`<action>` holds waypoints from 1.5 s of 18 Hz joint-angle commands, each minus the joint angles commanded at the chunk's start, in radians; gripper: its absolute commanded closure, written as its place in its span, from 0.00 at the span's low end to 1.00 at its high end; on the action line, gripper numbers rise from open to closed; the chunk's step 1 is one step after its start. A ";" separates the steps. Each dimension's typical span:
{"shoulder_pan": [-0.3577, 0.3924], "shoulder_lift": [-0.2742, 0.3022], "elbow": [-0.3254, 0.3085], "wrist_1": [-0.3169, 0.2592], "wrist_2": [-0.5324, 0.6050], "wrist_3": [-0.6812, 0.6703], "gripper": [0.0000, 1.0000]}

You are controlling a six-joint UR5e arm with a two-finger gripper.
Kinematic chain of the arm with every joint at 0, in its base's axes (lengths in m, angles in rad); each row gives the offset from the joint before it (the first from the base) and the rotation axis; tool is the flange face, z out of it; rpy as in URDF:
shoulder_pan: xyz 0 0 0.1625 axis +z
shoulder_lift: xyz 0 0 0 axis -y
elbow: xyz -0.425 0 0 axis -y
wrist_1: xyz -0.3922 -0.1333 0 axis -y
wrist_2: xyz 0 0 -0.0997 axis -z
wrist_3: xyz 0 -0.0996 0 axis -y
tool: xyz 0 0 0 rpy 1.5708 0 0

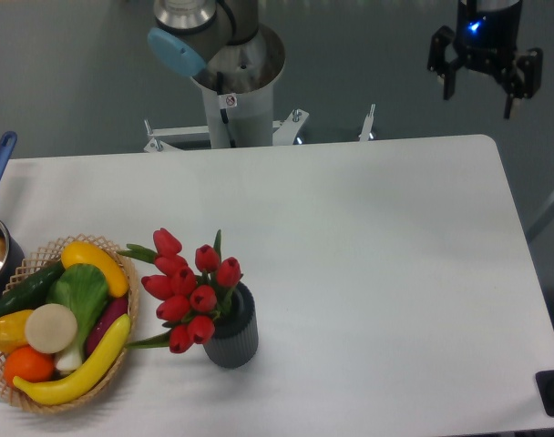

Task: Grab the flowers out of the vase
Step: 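Move the open gripper from its start pose toward the tulip vase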

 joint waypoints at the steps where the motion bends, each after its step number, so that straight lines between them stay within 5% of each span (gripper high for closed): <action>1: -0.002 0.002 -0.008 0.000 0.000 0.000 0.00; 14: -0.031 0.037 -0.135 0.040 -0.060 -0.077 0.00; 21: -0.052 0.060 -0.238 0.046 -0.387 -0.204 0.00; 27: -0.113 0.035 -0.244 0.070 -0.572 -0.187 0.00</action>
